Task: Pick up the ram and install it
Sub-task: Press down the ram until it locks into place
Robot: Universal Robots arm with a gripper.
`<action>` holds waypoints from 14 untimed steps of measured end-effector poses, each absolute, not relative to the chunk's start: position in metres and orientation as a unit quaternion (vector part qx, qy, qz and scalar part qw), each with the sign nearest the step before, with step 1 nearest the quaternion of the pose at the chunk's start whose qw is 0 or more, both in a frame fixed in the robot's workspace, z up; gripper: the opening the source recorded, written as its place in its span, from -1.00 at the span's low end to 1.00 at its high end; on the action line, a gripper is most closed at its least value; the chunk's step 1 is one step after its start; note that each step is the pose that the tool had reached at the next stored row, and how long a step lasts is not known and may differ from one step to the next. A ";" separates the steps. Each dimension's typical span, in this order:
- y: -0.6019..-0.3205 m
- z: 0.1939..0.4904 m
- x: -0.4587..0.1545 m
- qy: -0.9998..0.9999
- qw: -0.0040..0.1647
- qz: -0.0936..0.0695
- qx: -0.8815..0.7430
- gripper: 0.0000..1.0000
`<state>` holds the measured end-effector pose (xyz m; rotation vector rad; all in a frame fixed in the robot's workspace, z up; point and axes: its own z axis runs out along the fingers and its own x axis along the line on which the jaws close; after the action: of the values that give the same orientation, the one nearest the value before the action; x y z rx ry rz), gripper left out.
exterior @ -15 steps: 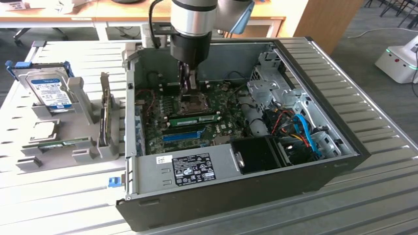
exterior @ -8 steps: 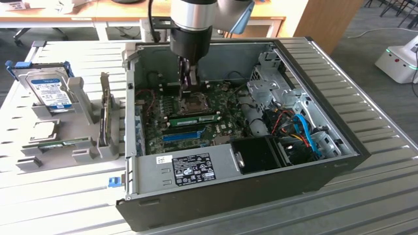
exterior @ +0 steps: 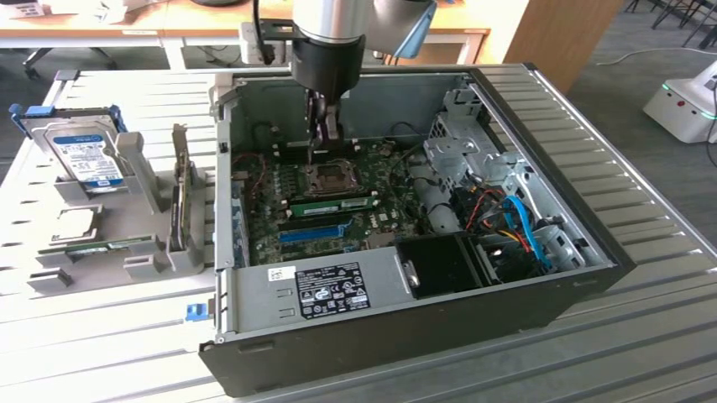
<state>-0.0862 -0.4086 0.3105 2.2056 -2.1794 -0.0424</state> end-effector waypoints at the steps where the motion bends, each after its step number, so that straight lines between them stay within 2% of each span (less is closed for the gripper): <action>1: -0.409 0.310 -0.086 -0.703 0.020 -0.014 0.711 -0.80; 14: -0.409 0.311 -0.080 -0.703 0.020 -0.014 0.711 -0.80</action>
<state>-0.0801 -0.4086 0.3106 2.2055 -2.1793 -0.0423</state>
